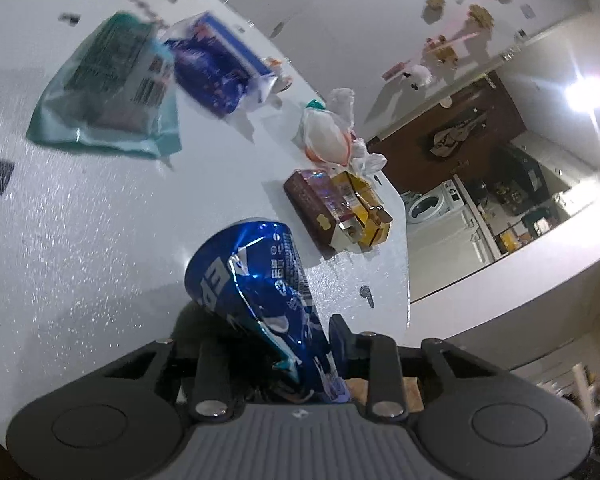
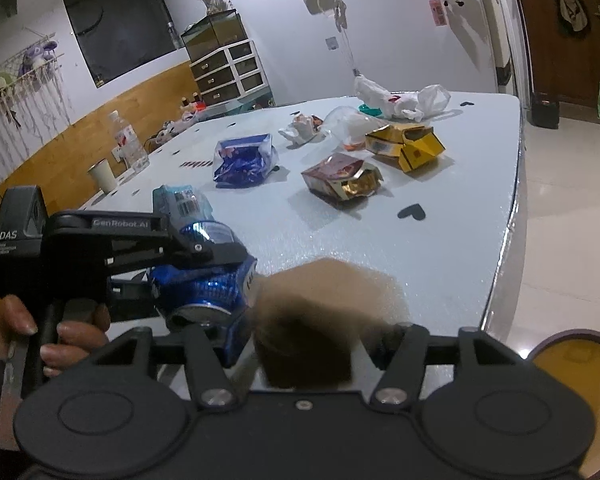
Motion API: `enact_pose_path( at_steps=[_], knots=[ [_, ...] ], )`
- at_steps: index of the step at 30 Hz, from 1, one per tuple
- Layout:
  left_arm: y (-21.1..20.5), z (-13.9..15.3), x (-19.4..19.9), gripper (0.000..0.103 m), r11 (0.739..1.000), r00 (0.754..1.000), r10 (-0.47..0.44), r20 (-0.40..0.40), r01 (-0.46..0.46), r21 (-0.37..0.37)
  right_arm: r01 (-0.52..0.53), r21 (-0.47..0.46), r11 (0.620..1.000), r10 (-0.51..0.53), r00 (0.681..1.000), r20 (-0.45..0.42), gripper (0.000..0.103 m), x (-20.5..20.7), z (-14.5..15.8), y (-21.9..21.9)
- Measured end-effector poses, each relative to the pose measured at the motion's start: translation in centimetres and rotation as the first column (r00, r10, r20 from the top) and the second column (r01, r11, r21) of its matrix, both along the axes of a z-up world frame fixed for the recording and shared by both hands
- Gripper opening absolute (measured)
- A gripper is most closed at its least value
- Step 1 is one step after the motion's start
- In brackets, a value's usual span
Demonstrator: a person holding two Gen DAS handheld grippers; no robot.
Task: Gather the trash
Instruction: 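Grasp the brown paper bag with the right tool while the left grasps the blue can, then carry the paper bag and blue can with both tools over the trash bin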
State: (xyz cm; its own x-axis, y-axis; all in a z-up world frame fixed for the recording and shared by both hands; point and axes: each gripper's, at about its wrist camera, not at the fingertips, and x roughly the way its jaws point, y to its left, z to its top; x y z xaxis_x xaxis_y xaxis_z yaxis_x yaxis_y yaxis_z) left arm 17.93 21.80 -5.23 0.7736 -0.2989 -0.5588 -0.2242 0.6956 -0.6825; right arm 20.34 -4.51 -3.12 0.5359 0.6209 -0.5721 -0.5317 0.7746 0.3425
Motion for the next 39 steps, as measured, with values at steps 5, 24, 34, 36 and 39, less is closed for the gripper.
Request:
enact_pose_path(
  at_steps=[5,24,34,36,39],
  knots=[
    [-1.3,1.0,-0.5,0.032,0.993,1.000,-0.009,0.022,0.007,0.117,0.016,0.027,1.000,-0.015,0.999,-0.030,0.078,-0.2,0.1,-0.9],
    [-3.5,2.7,-3.0,0.031,0.949,0.998,-0.013,0.064,-0.007,0.316,0.058,0.031,0.998,-0.057,0.998,-0.036,0.051,-0.1,-0.5,-0.5],
    [-5.1,4.0,-4.4,0.030,0.928,0.996,-0.025,0.089,-0.010,0.372,0.084,0.034,0.996,-0.085,0.996,0.034,0.040,-1.1,1.1,-1.8],
    [-5.6,4.3,-4.7,0.030,0.924,0.995,-0.030,0.094,-0.008,0.383,0.091,0.038,0.995,-0.092,0.995,0.039,0.037,-1.3,1.3,-2.2],
    [-6.4,4.7,-5.3,0.029,0.916,0.994,-0.039,0.107,-0.007,0.402,0.092,0.053,0.994,-0.095,0.995,0.043,0.030,-1.9,1.5,-2.9]
  ],
)
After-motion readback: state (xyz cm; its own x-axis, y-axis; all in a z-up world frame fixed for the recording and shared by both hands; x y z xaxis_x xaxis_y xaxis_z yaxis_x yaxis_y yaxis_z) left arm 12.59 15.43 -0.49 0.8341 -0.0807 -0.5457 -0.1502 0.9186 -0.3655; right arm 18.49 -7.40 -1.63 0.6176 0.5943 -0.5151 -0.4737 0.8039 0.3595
